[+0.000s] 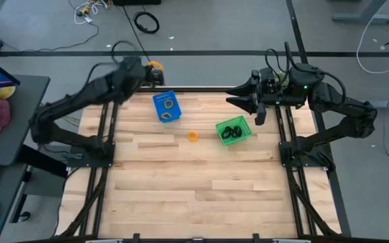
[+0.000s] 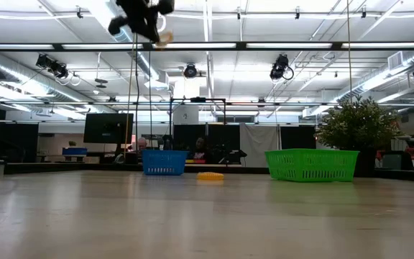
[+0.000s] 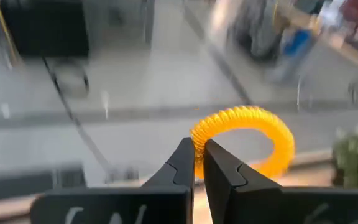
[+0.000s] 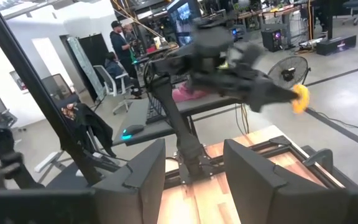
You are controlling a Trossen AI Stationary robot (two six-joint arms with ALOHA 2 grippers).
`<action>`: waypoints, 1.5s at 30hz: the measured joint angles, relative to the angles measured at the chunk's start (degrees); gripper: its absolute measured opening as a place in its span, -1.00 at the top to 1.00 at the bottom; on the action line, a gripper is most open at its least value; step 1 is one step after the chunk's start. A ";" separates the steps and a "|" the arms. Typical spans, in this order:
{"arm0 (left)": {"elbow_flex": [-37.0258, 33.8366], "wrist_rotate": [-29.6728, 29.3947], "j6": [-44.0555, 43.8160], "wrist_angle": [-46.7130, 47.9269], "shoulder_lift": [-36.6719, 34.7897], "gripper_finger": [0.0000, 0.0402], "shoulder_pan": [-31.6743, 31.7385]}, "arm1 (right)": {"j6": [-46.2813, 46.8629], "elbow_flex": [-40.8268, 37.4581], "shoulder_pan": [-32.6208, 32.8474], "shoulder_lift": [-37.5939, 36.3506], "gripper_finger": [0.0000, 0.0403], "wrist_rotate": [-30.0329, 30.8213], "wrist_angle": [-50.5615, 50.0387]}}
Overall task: Sort spring keychains
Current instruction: Put the yellow spring keychain into the blue bin
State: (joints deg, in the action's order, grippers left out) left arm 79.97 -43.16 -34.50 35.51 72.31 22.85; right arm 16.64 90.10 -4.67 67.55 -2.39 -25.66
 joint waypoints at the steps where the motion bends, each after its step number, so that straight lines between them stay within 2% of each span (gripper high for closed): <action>1: 1.22 4.42 -1.58 3.04 1.31 0.91 2.43 | 0.04 0.00 0.00 0.00 0.19 0.02 -0.13; 3: 2.21 13.08 -3.05 7.28 3.86 0.91 6.55 | 0.42 -0.01 0.00 0.00 0.19 0.00 -0.23; 5: 2.19 19.07 -3.79 9.75 6.80 0.91 9.52 | 0.48 0.00 0.00 0.00 0.19 -0.02 -0.23; 10: 2.11 24.66 -2.76 13.00 13.37 0.86 13.15 | 0.67 0.00 0.00 0.00 0.19 -0.18 -0.90; 15: 2.11 30.51 -1.07 13.24 19.45 0.87 14.01 | 0.68 0.00 0.00 0.00 0.19 -0.20 -1.43; 23: 2.11 37.50 2.92 17.03 26.09 0.87 16.81 | 0.89 -0.01 0.00 0.00 0.19 -0.20 -1.40; 31: 2.11 41.44 5.09 18.20 30.36 0.87 19.94 | 0.88 -0.02 0.00 0.00 0.19 -0.20 -1.39; 45: 2.13 40.37 10.29 17.80 38.41 0.86 20.09 | 0.88 0.00 -0.01 0.89 0.19 -0.20 -1.48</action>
State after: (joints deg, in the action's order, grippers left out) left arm 82.11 -2.80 -24.21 53.31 110.72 42.94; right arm 17.52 90.10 -4.68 68.44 -2.59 -27.14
